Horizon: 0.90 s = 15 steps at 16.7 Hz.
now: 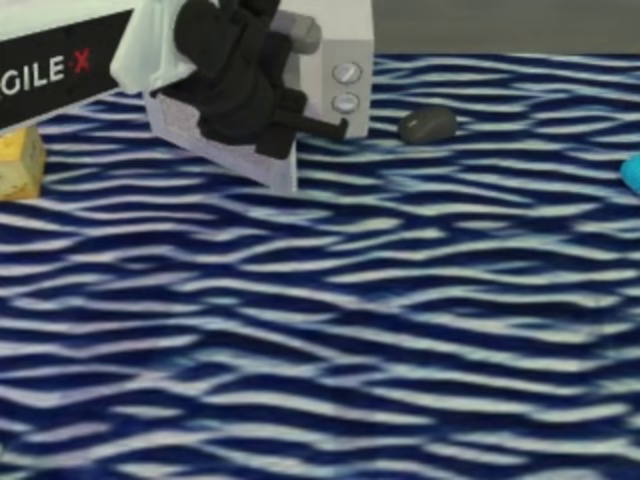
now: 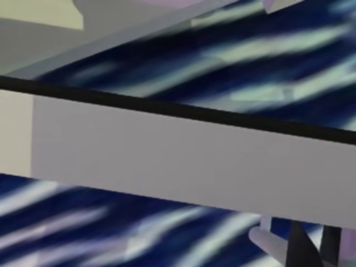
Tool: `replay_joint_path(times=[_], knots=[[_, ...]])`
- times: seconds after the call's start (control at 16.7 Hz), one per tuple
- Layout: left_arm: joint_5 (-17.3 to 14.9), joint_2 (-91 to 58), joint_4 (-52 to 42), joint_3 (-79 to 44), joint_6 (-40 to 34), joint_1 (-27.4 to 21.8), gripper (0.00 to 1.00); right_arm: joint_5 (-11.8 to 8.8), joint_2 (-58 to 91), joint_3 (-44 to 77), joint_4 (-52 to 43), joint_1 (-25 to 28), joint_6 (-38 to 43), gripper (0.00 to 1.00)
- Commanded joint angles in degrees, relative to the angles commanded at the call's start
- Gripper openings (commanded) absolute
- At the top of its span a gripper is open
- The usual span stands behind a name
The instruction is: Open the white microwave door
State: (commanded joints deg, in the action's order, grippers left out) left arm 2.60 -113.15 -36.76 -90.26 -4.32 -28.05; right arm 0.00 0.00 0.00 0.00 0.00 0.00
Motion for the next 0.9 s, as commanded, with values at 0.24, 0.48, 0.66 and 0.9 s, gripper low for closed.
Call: replay_joint_path(times=[0.24, 0.48, 0.66, 0.9], knots=[[-0.40, -0.09, 0.03, 0.33, -0.05, -0.29, 0.00, 0.00, 0.00, 0.00, 0.00, 0.00, 0.00, 1.00], [-2.30, 2.23, 0.89, 3.24, 4.01, 1.10, 0.00, 0.00, 0.00, 0.00, 0.00, 0.00, 0.00, 1.00], [-4.28, 4.01, 1.55, 5.59, 7.34, 2.16, 0.00, 0.00, 0.00, 0.00, 0.00, 0.00, 0.00, 1.00], [-4.55, 4.29, 1.67, 5.92, 7.81, 2.30, 0.00, 0.00, 0.00, 0.00, 0.00, 0.00, 0.00, 1.00]])
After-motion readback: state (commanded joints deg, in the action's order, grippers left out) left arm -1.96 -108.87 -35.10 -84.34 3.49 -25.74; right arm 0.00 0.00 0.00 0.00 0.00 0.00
